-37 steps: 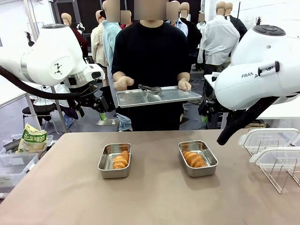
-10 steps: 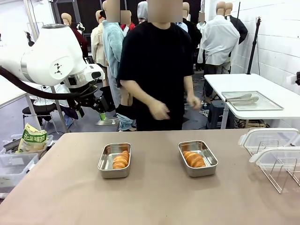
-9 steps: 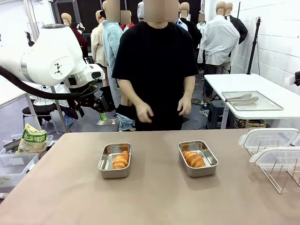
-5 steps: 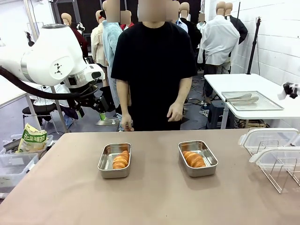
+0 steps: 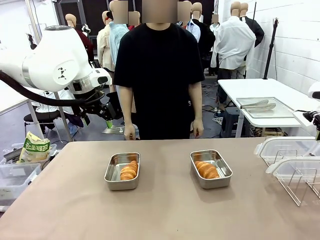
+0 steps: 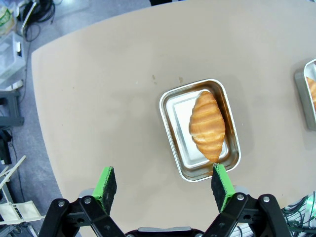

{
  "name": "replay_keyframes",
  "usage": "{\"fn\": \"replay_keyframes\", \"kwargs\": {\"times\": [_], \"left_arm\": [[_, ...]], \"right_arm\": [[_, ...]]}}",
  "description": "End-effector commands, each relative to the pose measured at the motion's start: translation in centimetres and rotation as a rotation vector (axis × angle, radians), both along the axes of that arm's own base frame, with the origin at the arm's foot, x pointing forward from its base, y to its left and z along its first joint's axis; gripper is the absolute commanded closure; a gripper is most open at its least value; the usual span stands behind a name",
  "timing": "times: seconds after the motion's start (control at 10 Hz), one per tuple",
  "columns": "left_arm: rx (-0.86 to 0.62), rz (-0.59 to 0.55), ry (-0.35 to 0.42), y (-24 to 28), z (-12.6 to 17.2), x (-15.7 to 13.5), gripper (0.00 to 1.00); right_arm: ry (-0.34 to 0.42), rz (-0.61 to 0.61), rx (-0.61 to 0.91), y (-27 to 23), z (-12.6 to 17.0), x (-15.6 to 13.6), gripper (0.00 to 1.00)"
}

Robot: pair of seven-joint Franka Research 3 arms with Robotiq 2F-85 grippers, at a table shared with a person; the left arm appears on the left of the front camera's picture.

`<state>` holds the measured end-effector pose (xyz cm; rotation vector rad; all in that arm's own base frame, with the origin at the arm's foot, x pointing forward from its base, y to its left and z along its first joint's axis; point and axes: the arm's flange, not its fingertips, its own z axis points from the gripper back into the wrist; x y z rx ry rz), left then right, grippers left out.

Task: Place the bread in airtight containers.
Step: Pick up one Airtight Container lid and hand it to the human.

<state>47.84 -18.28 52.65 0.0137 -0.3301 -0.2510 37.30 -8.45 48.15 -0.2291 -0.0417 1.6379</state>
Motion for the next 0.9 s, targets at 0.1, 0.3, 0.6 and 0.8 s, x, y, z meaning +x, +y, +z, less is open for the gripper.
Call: {"fn": "replay_keyframes", "kwargs": {"times": [0.1, 0.3, 0.6, 0.8], "left_arm": [[0.002, 0.002, -0.001, 0.2, 0.1, -0.1, 0.00], [0.002, 0.002, -0.001, 0.2, 0.1, -0.1, 0.00], [0.002, 0.002, -0.001, 0.2, 0.1, -0.1, 0.00], [0.002, 0.002, -0.001, 0.2, 0.1, -0.1, 0.00]], "right_arm": [[-0.025, 0.123, 0.116, -1.1, -1.5, 1.0, 0.00], [-0.007, 0.138, 0.185, -0.6, -1.9, 1.6, 0.00], [0.032, 0.111, 0.215, 0.0, -2.8, 2.7, 0.00], [0.051, 0.099, 0.230, -0.1, -3.7, 3.2, 0.00]]}}
